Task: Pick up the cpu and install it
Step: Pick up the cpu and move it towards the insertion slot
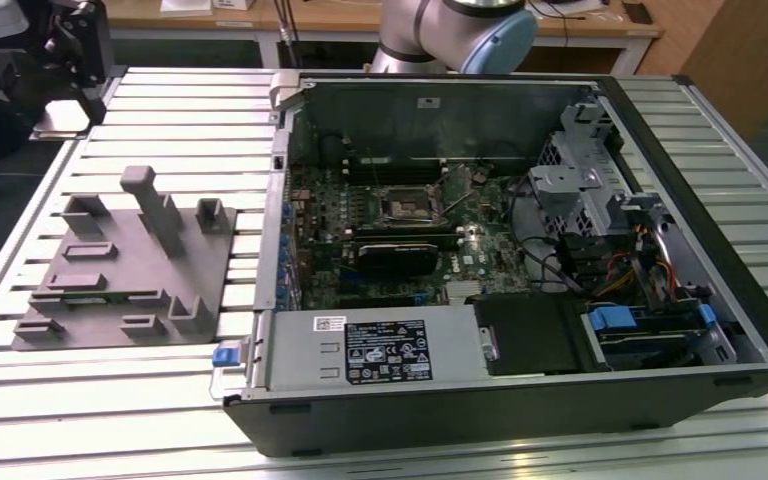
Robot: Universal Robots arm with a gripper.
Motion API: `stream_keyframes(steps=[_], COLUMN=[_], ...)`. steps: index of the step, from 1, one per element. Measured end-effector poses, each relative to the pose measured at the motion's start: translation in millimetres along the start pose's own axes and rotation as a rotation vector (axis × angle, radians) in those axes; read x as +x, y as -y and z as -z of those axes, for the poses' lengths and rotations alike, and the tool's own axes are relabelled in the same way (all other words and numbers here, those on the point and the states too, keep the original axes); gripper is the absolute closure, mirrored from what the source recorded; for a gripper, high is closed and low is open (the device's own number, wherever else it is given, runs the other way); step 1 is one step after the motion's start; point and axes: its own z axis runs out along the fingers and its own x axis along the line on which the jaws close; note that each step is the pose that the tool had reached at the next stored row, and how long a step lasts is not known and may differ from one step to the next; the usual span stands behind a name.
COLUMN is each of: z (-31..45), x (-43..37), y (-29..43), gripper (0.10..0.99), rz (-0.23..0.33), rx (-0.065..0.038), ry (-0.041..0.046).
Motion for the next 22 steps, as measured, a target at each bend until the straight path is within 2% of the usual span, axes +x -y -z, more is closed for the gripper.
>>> stream_keyframes(steps=[22], z=[-0.2], x=[-24.5], y=[0.3], gripper=[0.541], rz=[0.000], rx=[0.000], ry=[0.0000])
